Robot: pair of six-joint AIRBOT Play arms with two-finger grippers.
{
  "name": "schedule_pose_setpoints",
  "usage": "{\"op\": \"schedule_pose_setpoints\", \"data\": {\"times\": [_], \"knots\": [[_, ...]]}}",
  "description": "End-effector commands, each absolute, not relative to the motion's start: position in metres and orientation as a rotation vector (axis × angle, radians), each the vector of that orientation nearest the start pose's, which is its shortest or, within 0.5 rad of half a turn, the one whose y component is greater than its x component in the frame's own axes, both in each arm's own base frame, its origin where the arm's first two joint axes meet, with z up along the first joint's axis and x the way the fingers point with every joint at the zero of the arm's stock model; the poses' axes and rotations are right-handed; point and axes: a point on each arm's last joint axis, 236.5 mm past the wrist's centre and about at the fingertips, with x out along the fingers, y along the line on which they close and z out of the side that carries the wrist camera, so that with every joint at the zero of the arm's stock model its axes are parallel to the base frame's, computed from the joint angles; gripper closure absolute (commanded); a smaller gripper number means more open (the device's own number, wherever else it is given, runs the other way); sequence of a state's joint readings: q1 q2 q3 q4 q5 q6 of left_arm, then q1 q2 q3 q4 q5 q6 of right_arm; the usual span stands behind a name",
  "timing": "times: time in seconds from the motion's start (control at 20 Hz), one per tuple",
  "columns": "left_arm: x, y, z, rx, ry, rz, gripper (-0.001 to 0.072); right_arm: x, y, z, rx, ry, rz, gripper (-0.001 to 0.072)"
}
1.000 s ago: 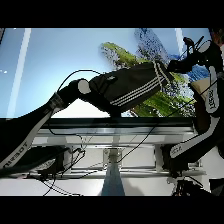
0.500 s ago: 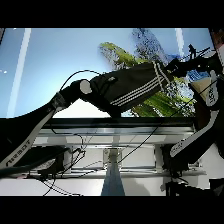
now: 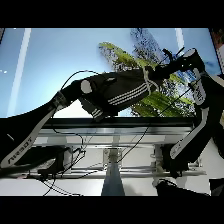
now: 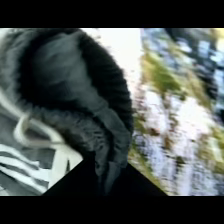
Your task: Fold the clothes and pants, and hang the long-sleeved shirts on hangers.
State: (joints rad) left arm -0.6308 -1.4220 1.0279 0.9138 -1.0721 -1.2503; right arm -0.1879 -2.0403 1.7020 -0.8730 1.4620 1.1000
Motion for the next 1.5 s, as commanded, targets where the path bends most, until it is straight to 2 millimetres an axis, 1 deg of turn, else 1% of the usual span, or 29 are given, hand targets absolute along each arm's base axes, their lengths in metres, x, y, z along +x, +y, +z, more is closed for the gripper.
{"op": "schedule_pose_setpoints", "data": {"times": [0.0,0.1,0.15,0.2,0.25,0.3,0.35,0.4,0.45,0.5,0.55,0.6,0.65,0.75,0.85,0.95,1.0,1.15,1.2,1.3,1.35,1.4,1.45], "knots": [[0.243,-0.307,-0.034,0.029,1.454,-0.955,0.0015,0.482,0.07,-0.053,0.37,1.366,0.667,0.068],[0.264,-0.298,-0.016,-0.002,1.429,-0.942,0.0014,0.5,0.047,-0.01,0.309,1.265,0.572,0.0681],[0.277,-0.294,-0.006,-0.017,1.404,-0.932,0.0014,0.504,0.03,0.015,0.288,1.226,0.507,0.0688],[0.289,-0.291,0.004,-0.028,1.375,-0.924,0.0014,0.503,0.011,0.035,0.271,1.2,0.434,0.0688],[0.3,-0.289,0.017,-0.029,1.343,-0.926,0.0014,0.498,-0.014,0.055,0.262,1.179,0.335,0.0688],[0.307,-0.289,0.029,-0.01,1.306,-0.949,0.0014,0.49,-0.04,0.073,0.257,1.166,0.233,0.0688],[0.314,-0.291,0.045,0.004,1.26,-0.966,0.0014,0.477,-0.071,0.093,0.265,1.149,0.107,0.0688],[0.319,-0.295,0.065,0.0,1.207,-0.978,0.0014,0.462,-0.1,0.113,0.287,1.13,-0.02,0.0688],[0.323,-0.301,0.088,-0.016,1.148,-0.998,0.0014,0.443,-0.129,0.134,0.313,1.103,-0.141,0.0688],[0.325,-0.308,0.112,-0.04,1.09,-1.021,0.0014,0.422,-0.153,0.152,0.345,1.076,-0.247,0.0688],[0.325,-0.313,0.137,-0.067,1.028,-1.044,0.0014,0.397,-0.175,0.171,0.382,1.048,-0.352,0.0688],[0.323,-0.317,0.161,-0.088,0.969,-1.064,0.0014,0.372,-0.195,0.188,0.414,1.02,-0.448,0.0687],[0.321,-0.318,0.18,-0.099,0.92,-1.073,0.0014,0.343,-0.215,0.204,0.451,0.988,-0.556,0.0688],[0.317,-0.314,0.209,-0.099,0.834,-1.073,0.0014,0.284,-0.246,0.231,0.535,0.918,-0.759,0.0688],[0.311,-0.31,0.23,-0.098,0.773,-1.072,0.0014,0.229,-0.265,0.253,0.59,0.853,-0.911,0.0687],[0.306,-0.308,0.242,-0.097,0.741,-1.074,0.0015,0.179,-0.277,0.265,0.634,0.816,-1.045,0.0687],[0.304,-0.307,0.244,-0.095,0.735,-1.076,0.0015,0.154,-0.281,0.269,0.658,0.8,-1.117,0.0688],[0.304,-0.307,0.244,-0.096,0.735,-1.076,0.0015,0.09,-0.296,0.284,0.735,0.693,-1.345,0.0688],[0.304,-0.307,0.245,-0.096,0.734,-1.076,0.0015,0.07,-0.3,0.288,0.755,0.657,-1.417,0.0688],[0.304,-0.307,0.244,-0.096,0.735,-1.076,0.0015,0.04,-0.303,0.292,0.834,0.567,-1.54,0.0685],[0.304,-0.307,0.244,-0.096,0.735,-1.076,0.0015,0.03,-0.304,0.291,0.887,0.519,-1.588,0.0629],[0.304,-0.307,0.244,-0.096,0.735,-1.076,0.0014,0.025,-0.306,0.289,0.928,0.488,-1.616,0.0474],[0.304,-0.307,0.244,-0.096,0.735,-1.076,0.0015,0.025,-0.307,0.288,0.943,0.484,-1.613,0.0318]]}}
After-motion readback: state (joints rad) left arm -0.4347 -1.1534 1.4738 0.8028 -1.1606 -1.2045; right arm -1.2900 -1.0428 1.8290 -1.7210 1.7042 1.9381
